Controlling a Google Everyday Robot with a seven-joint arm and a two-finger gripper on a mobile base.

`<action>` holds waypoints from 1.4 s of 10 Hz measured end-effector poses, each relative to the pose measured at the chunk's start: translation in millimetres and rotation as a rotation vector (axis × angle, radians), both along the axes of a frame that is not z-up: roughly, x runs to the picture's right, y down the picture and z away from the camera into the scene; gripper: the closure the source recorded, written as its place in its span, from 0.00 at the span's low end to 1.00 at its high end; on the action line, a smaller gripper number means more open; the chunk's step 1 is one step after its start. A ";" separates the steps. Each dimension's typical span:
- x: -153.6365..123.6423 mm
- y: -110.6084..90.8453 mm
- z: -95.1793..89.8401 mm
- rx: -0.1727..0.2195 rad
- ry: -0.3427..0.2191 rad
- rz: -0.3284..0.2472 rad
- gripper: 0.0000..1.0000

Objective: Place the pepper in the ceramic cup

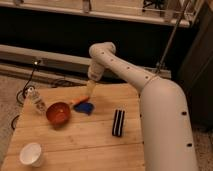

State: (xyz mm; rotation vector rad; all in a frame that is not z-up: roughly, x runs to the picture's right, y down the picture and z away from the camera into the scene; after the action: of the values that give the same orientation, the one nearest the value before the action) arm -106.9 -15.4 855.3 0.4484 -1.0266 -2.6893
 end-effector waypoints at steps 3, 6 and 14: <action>-24.2 21.6 7.5 -0.036 -0.157 -0.084 0.20; -29.9 37.8 28.2 -0.044 -0.189 -0.175 0.20; -53.3 71.7 51.5 -0.024 -0.130 -0.331 0.20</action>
State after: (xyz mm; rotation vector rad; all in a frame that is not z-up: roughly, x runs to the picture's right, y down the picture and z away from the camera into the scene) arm -160.1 56.4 906.8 0.4929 -1.2678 -2.9641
